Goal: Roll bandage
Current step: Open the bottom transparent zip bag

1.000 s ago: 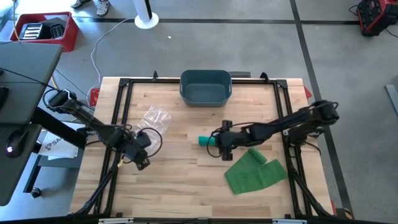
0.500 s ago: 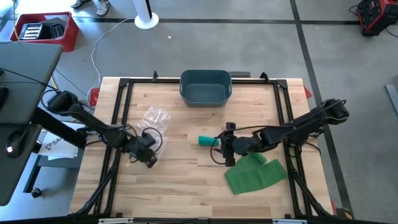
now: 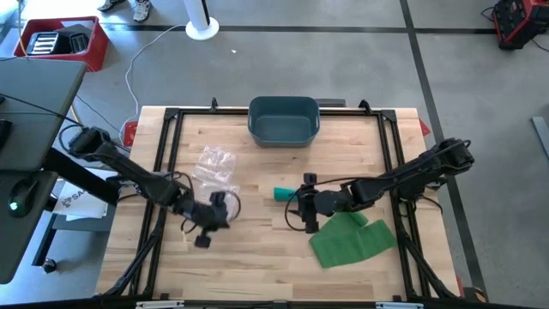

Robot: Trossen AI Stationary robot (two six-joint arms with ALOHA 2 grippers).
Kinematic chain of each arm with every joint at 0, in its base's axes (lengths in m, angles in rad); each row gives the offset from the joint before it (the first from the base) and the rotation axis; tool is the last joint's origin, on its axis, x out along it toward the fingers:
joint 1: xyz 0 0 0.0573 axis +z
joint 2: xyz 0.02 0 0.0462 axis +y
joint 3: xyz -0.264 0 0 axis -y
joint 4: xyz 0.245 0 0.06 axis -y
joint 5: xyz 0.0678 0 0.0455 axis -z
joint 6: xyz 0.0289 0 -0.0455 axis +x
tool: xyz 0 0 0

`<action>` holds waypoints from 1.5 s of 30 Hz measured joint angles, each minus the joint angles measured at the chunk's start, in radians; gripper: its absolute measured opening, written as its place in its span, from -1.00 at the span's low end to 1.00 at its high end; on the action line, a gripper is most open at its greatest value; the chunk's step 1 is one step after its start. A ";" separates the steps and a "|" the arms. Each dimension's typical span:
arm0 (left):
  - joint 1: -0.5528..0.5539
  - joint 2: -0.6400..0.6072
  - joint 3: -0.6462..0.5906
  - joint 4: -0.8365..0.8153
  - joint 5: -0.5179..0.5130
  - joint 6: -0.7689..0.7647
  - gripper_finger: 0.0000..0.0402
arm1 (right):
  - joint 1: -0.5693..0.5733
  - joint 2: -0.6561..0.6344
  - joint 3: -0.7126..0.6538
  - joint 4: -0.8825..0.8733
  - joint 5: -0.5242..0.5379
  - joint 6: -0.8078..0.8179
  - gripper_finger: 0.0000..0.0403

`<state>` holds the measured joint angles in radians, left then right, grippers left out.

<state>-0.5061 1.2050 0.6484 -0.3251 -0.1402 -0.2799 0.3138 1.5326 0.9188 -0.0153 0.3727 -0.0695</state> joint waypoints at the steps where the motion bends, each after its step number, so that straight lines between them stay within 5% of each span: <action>1: -0.013 0.017 0.008 -0.001 0.003 0.012 -0.90 | 0.000 0.000 0.000 0.004 0.010 0.000 0.07; 9: -0.052 0.198 0.045 -0.023 0.028 0.218 -0.31 | -0.035 -0.002 0.000 0.013 0.013 0.028 0.07; 14: -0.065 0.291 0.093 -0.186 -0.100 0.218 0.00 | -0.046 -0.002 0.000 0.013 0.014 0.049 0.07; 18: -0.081 0.340 0.098 -0.221 -0.171 0.220 0.05 | -0.046 -0.002 0.000 0.013 0.013 0.054 0.07; 23: -0.078 0.396 0.103 -0.230 -0.182 0.184 -0.13 | -0.046 -0.002 0.000 0.013 0.011 0.072 0.07; 31: -0.090 0.420 0.150 -0.236 -0.247 0.108 -0.93 | -0.036 -0.002 0.000 0.025 -0.019 0.065 0.07; 39: -0.089 0.260 0.262 -0.149 -0.512 0.110 -0.99 | 0.040 -0.002 0.000 0.172 -0.014 -0.065 0.07; 45: -0.090 0.109 0.265 0.067 -0.505 0.203 -1.00 | 0.047 0.038 0.000 0.398 -0.113 -0.124 0.07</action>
<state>-0.5961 1.3143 0.9131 -0.2578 -0.6450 -0.0773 0.3607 1.5704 0.9190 0.3825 0.2593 -0.1934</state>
